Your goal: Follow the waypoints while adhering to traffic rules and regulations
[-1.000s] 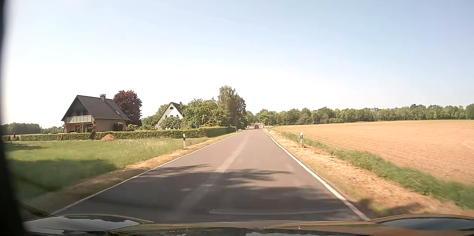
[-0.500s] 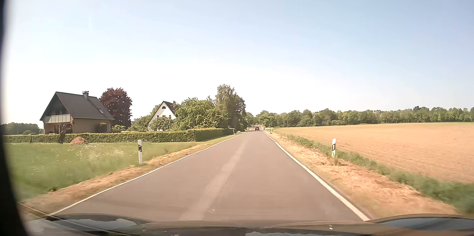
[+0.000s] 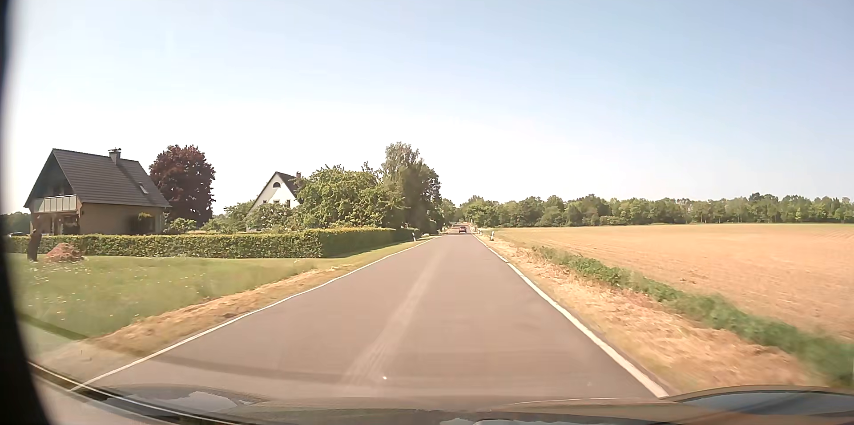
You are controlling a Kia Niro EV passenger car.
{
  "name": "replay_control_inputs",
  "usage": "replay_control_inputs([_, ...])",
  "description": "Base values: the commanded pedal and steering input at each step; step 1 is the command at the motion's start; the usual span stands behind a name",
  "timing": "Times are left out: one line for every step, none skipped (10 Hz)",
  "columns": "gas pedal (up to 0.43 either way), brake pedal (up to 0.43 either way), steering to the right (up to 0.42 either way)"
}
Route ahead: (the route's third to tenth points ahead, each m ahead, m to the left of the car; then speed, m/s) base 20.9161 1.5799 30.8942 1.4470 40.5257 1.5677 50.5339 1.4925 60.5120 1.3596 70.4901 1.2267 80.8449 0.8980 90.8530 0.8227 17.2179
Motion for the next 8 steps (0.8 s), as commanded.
replay_control_inputs([0.280,0.000,0.002])
replay_control_inputs([0.268,0.000,0.002])
replay_control_inputs([0.260,0.000,0.002])
replay_control_inputs([0.260,0.000,0.002])
replay_control_inputs([0.260,0.000,0.002])
replay_control_inputs([0.240,0.000,0.002])
replay_control_inputs([0.228,0.000,0.002])
replay_control_inputs([0.228,0.000,0.002])
